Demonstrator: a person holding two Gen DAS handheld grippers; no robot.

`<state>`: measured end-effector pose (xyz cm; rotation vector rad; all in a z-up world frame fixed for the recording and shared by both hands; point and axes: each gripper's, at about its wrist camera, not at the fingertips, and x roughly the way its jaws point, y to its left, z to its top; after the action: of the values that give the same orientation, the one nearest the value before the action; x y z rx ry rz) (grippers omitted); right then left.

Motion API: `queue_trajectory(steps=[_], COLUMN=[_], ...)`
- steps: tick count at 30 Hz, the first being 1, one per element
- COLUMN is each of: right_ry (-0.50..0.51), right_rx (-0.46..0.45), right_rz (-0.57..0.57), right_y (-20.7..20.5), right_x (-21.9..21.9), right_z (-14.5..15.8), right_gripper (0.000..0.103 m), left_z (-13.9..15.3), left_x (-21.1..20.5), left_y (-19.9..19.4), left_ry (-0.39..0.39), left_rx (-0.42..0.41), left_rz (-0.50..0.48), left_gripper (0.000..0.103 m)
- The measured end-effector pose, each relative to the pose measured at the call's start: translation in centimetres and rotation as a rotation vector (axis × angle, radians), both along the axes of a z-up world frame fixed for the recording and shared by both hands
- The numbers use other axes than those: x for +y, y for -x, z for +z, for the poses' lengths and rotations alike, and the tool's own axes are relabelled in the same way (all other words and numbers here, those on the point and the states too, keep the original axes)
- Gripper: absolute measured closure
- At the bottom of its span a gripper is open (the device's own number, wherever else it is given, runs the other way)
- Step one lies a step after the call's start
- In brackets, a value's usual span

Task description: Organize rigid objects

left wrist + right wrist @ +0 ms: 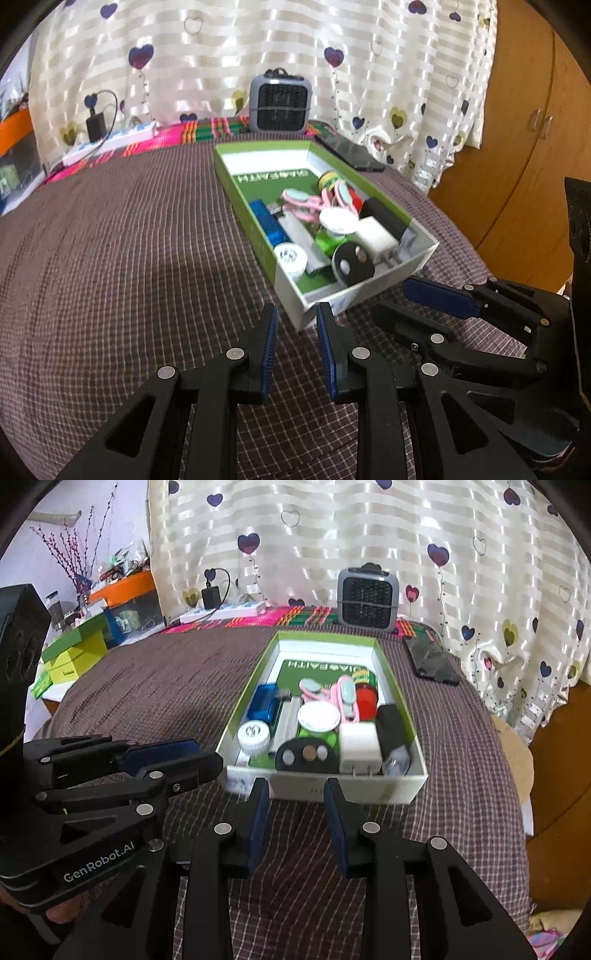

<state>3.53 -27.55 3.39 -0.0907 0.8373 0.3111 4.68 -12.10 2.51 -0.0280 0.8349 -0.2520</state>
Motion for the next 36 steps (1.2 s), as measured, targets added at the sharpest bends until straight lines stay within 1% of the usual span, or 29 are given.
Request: queue_trajectory(steps=[7,11,17,36], right_ry=[0.008,-0.001,-0.006,-0.009], right_rx=[0.041,0.063,0.083,0.081], right_rz=[-0.004,-0.010,-0.024,-0.049], right_y=[-0.1,-0.5,-0.7,-0.6], right_x=[0.0,-0.3,-0.5,-0.5], right_z=[-1.8,-2.2,-2.5,-2.5], right_gripper=[0.071,0.071,0.071,0.071], left_z=[-1.8,-1.8,-1.8,-1.9], left_x=[-0.3,-0.5,-1.2,-1.1], left_y=[-0.6,-0.8,-0.9,-0.9], left_ry=[-0.023,-0.032,-0.091,-0.089], left_rx=[0.040,0.040,0.033,0.033], left_rz=[0.000,0.001,0.001,0.000], left_gripper=[0.082,0.082,0.082,0.082])
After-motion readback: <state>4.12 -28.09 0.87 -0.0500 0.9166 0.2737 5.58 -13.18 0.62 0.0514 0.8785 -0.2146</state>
